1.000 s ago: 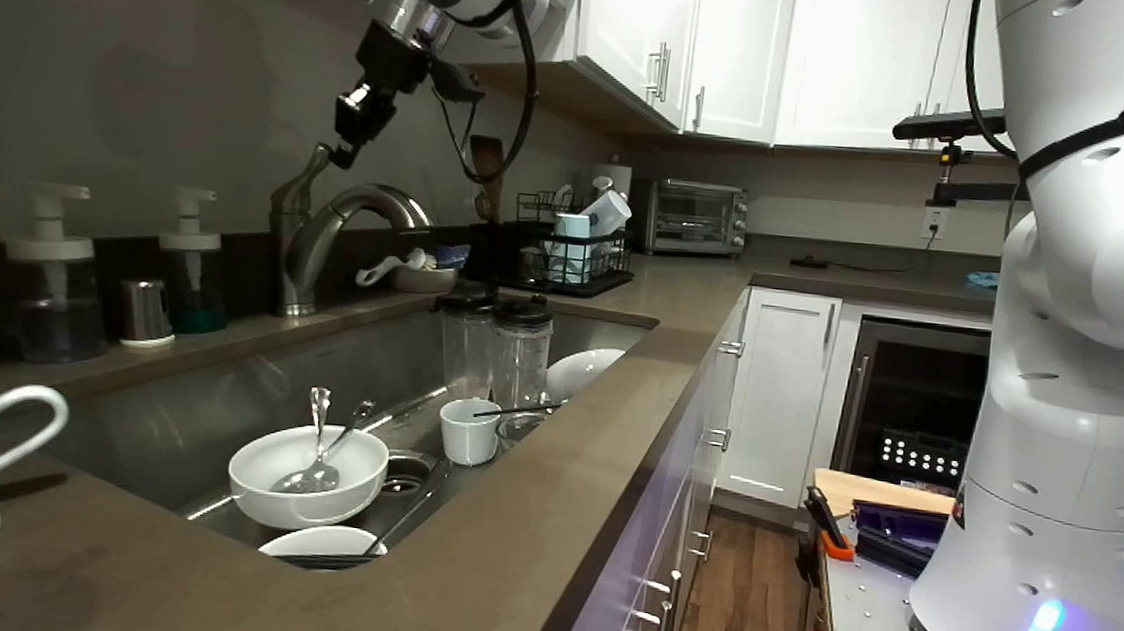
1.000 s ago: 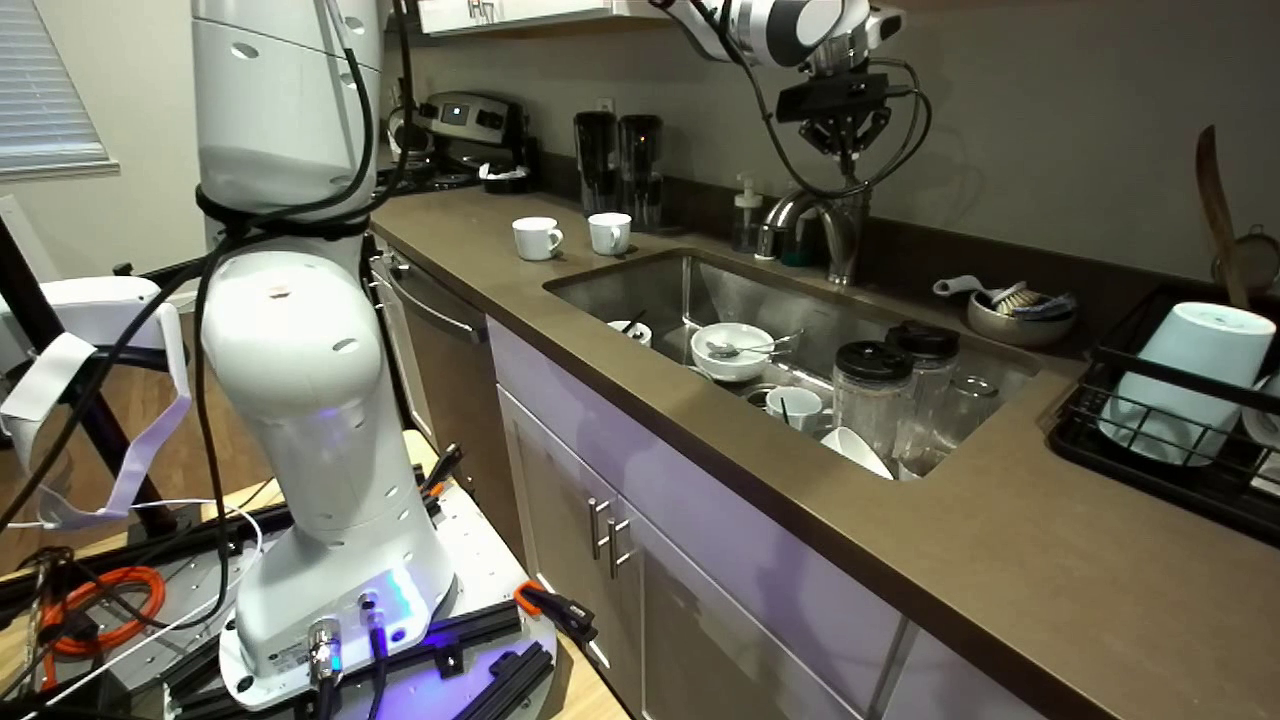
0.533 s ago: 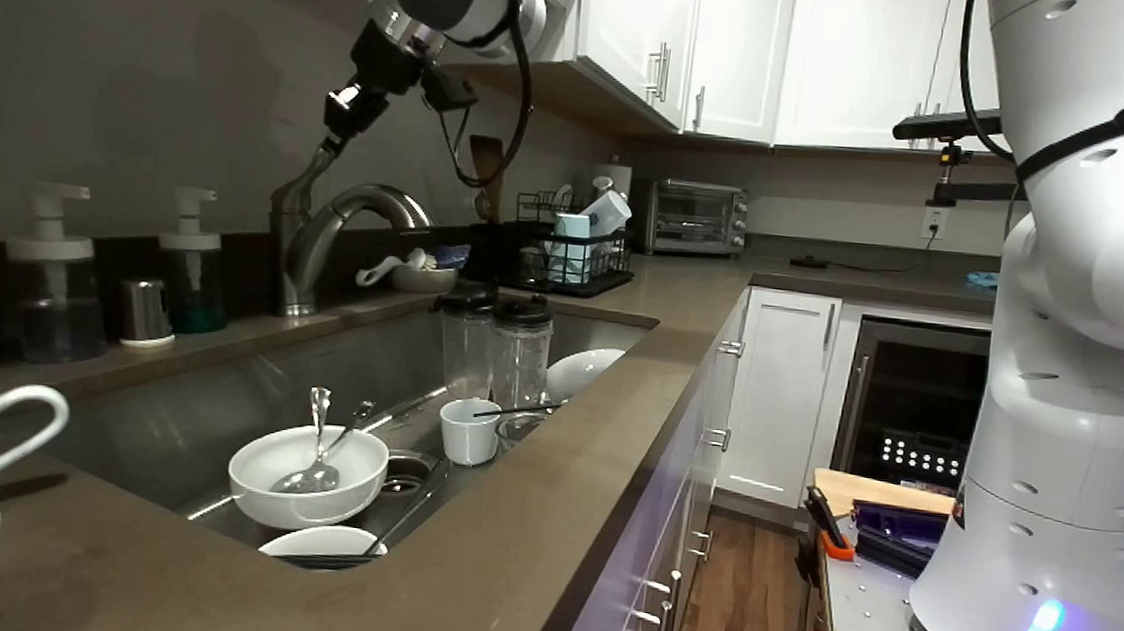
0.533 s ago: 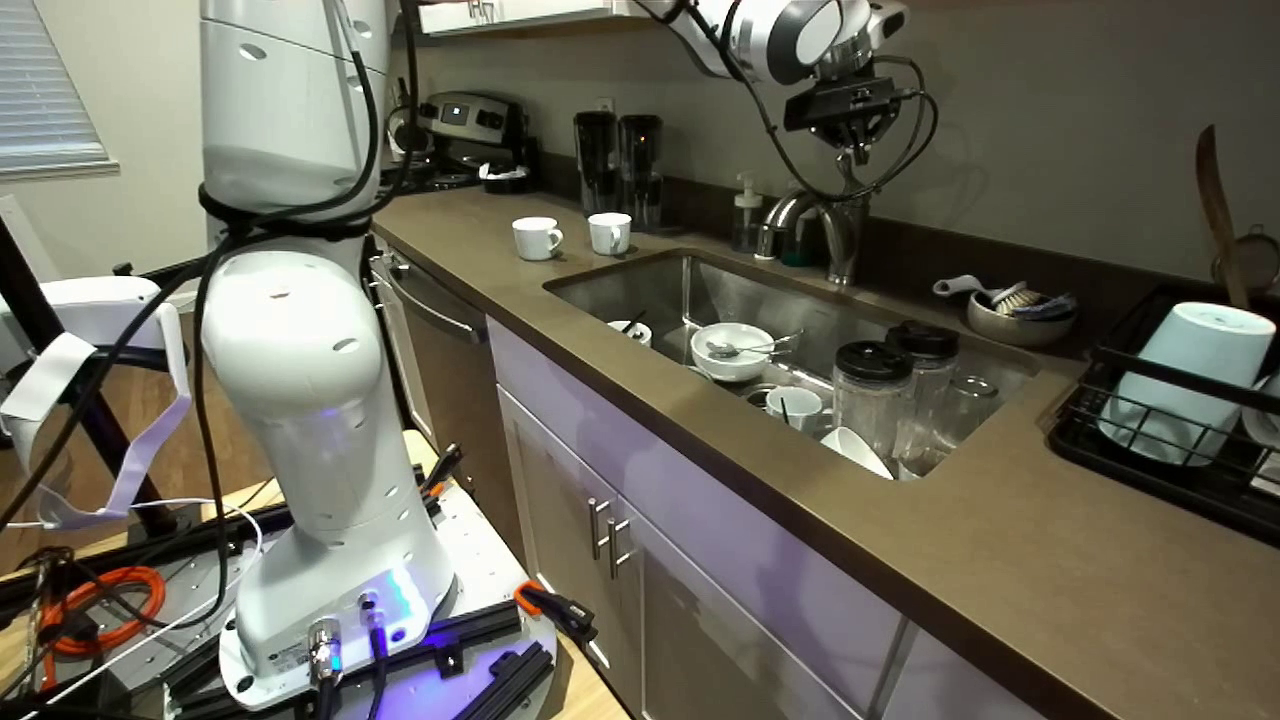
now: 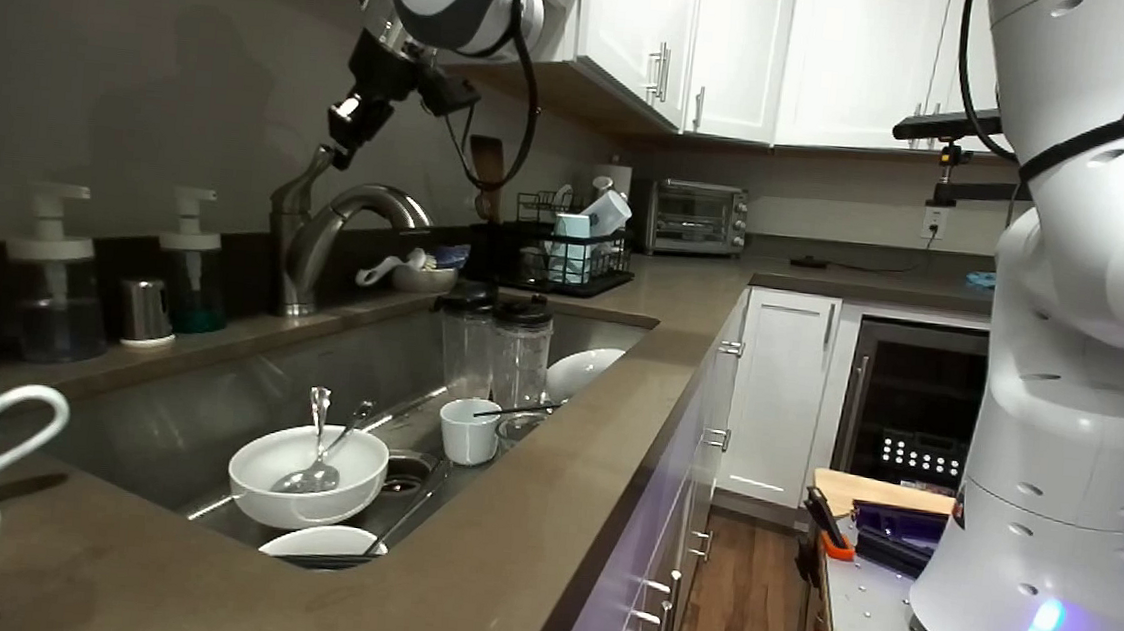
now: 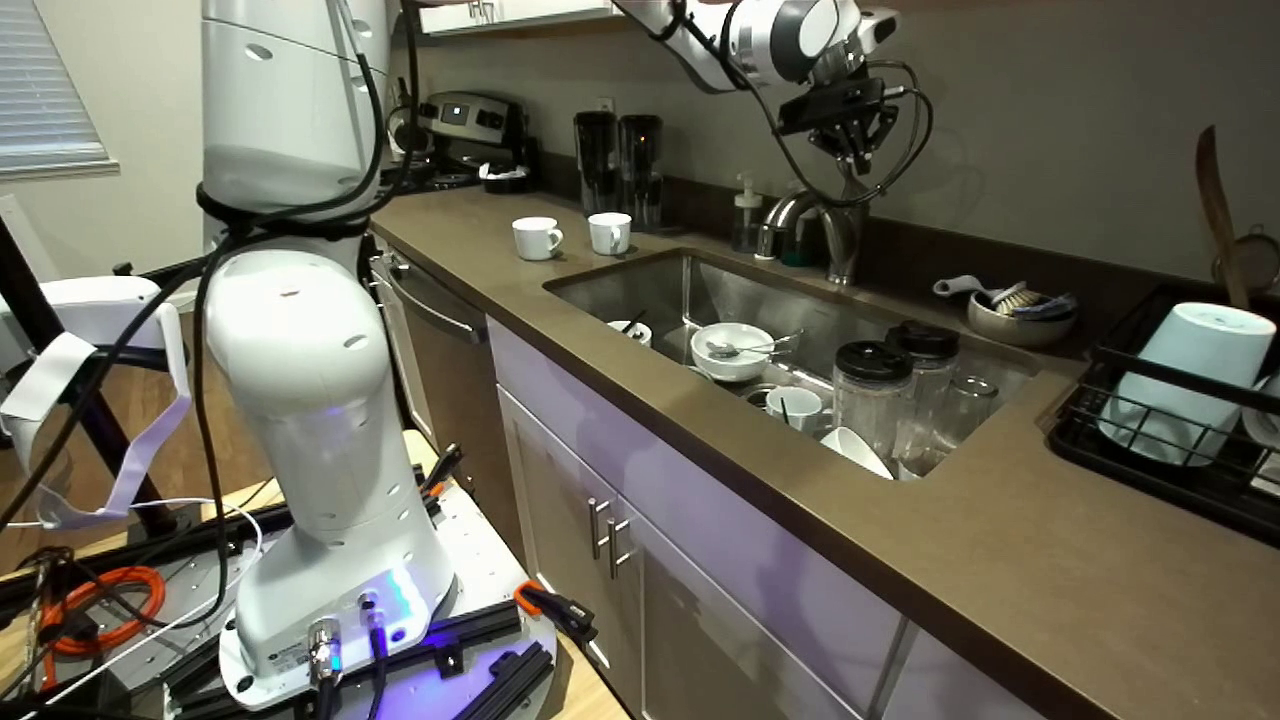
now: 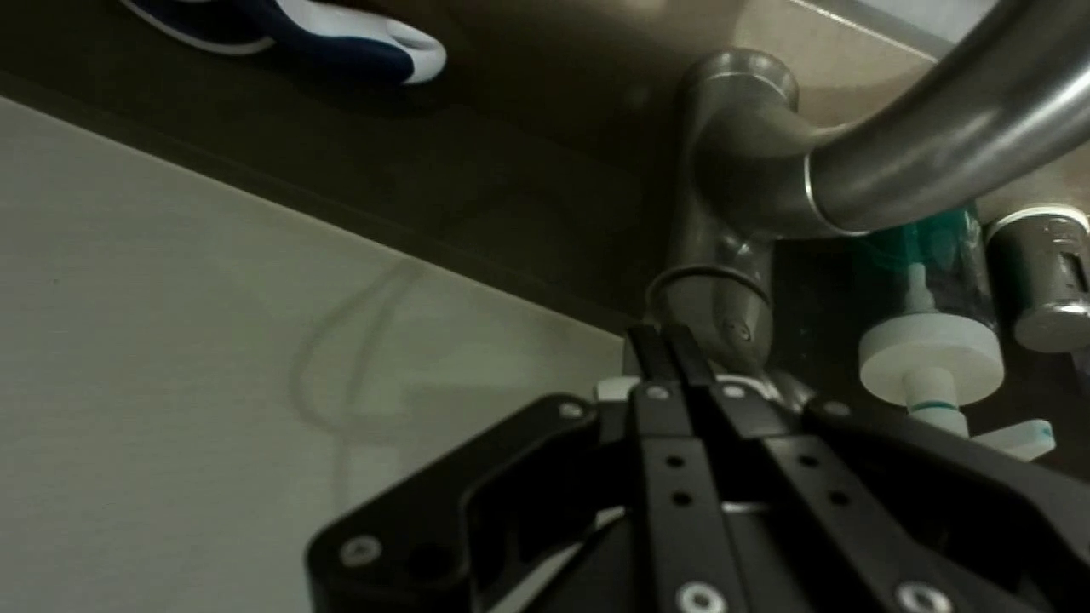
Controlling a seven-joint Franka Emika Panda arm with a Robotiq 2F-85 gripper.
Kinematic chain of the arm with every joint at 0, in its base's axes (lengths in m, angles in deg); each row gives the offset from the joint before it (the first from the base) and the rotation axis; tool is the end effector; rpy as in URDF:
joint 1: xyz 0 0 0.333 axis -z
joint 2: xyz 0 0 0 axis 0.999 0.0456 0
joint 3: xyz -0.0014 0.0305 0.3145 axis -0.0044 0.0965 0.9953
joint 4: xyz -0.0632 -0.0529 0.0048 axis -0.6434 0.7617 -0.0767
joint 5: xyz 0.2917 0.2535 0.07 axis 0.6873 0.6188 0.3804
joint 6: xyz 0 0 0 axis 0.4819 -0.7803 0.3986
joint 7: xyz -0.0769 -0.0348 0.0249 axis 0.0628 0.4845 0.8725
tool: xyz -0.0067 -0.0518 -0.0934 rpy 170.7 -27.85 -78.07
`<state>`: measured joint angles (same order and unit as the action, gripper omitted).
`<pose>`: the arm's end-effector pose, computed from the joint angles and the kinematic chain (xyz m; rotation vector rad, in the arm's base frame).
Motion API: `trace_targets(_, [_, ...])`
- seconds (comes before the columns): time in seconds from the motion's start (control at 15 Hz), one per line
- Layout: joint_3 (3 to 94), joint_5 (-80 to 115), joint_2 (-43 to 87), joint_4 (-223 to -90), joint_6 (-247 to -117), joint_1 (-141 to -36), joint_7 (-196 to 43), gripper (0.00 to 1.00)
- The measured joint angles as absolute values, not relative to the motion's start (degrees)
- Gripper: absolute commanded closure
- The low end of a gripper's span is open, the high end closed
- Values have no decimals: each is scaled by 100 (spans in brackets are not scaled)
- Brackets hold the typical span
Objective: Push the faucet handle up
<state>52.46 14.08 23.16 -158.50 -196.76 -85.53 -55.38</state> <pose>0.6957 -0.0212 0.5104 2.7689 0.4624 0.9132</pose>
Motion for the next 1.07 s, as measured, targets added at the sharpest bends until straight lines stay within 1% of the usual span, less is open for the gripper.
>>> trace_targets(0.53, [5251,1362,2243,-15911,-19488,-8613,-5618,95])
trace_targets(1.07, [5329,1363,1976,-16384,-19470,-8638,-5687,95])
